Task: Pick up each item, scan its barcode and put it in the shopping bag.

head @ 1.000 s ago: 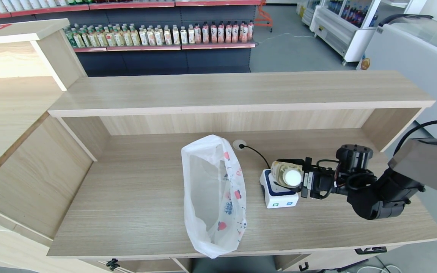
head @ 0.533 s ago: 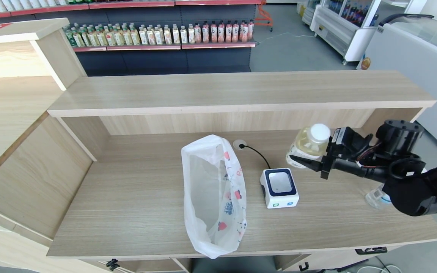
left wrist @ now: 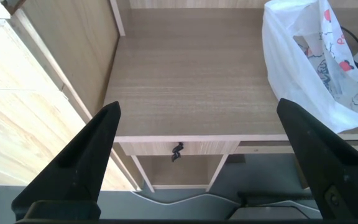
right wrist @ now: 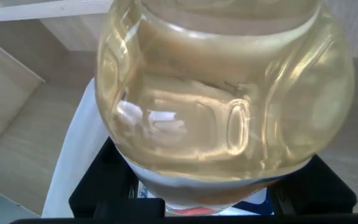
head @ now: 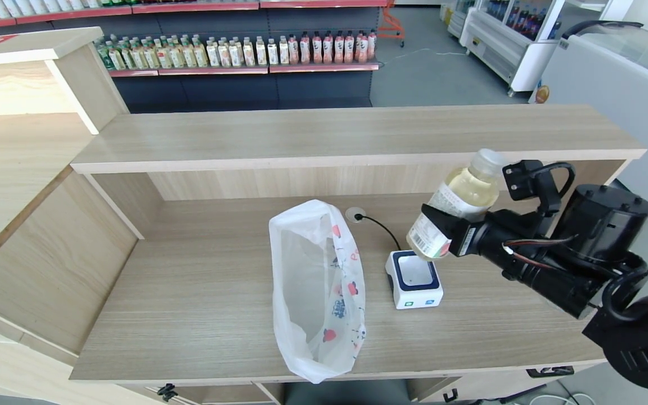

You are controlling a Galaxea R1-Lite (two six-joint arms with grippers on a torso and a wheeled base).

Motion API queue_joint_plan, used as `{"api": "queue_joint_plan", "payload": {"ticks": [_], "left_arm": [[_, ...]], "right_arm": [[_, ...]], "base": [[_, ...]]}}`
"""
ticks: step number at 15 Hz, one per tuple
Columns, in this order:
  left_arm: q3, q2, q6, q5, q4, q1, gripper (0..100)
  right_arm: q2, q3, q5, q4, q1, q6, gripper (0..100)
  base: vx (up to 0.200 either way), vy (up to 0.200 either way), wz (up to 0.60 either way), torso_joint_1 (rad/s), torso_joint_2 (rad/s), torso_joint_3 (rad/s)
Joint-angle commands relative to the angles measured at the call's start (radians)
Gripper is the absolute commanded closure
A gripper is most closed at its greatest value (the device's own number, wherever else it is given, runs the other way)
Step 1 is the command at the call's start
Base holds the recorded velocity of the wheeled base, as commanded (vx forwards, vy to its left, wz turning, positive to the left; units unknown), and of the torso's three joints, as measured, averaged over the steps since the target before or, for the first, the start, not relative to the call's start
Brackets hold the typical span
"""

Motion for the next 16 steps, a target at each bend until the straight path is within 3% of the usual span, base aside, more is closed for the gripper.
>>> {"api": "queue_joint_plan", "payload": {"ticks": [1, 16], "left_arm": [[0.000, 0.000, 0.000, 0.000, 0.000, 0.000, 0], [0.000, 0.000, -0.003, 0.000, 0.000, 0.000, 0]], "right_arm": [[0.000, 0.031, -0.001, -0.003, 0.014, 0.010, 100], [0.106, 0.037, -0.001, -0.028, 0.036, 0.016, 100]], "base": [[0.000, 0.000, 0.00, 0.000, 0.00, 0.000], [0.000, 0.013, 0.00, 0.000, 0.00, 0.000]]}}
